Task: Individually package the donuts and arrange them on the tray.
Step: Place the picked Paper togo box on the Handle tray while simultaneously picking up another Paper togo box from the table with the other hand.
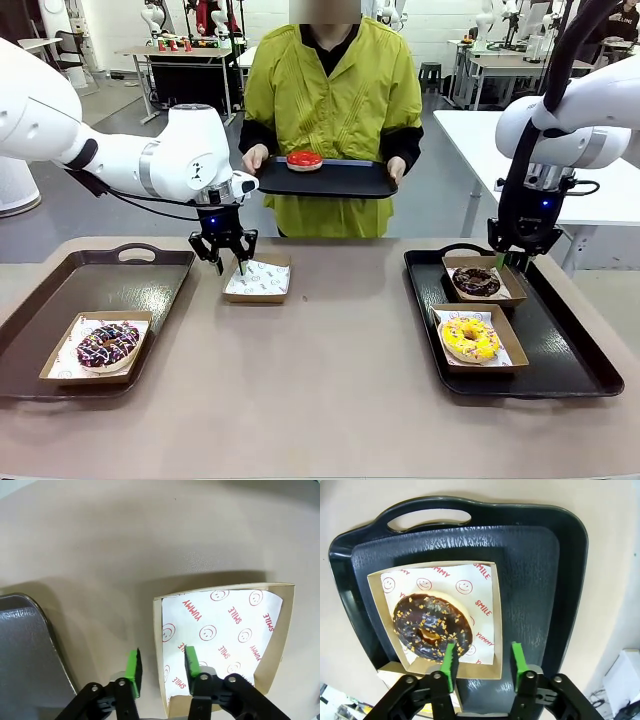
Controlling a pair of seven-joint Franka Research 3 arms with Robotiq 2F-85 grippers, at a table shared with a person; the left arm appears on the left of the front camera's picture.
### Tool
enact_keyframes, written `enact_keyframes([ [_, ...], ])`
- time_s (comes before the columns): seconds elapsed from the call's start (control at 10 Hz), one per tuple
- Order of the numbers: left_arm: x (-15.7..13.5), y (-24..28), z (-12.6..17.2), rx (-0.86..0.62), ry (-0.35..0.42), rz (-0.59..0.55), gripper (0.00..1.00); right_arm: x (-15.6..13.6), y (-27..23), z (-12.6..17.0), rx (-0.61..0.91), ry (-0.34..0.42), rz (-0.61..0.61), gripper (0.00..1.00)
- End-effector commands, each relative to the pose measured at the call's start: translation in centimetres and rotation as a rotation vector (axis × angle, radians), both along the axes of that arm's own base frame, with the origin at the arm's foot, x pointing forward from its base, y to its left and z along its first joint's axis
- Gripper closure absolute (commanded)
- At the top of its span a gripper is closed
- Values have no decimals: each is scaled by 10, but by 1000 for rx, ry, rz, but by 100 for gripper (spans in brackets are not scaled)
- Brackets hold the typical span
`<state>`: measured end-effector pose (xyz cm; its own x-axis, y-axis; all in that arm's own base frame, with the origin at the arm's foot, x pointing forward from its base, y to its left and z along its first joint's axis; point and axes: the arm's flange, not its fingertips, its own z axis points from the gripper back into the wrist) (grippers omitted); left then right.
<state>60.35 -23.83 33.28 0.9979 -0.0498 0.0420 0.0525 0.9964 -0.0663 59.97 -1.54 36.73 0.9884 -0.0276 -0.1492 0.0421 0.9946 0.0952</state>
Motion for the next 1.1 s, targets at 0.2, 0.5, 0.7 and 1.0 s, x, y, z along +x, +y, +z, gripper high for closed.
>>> enact_keyframes([
  [0.2, -1, 0, 9, 29, 1, 17, 100, -3, -3, -1, 27, -4, 0, 0],
  [0.5, -1, 0, 12, 27, 5, 19, 100, -5, -5, 5, 40, -15, -8, 0],
  [0.7, -2, 2, 16, 13, 11, 13, 100, -12, -6, 15, 74, -22, -2, 0],
  [1.0, -8, 13, 79, -47, -5, 2, 100, -62, -45, 69, 409, 26, 13, 0],
])
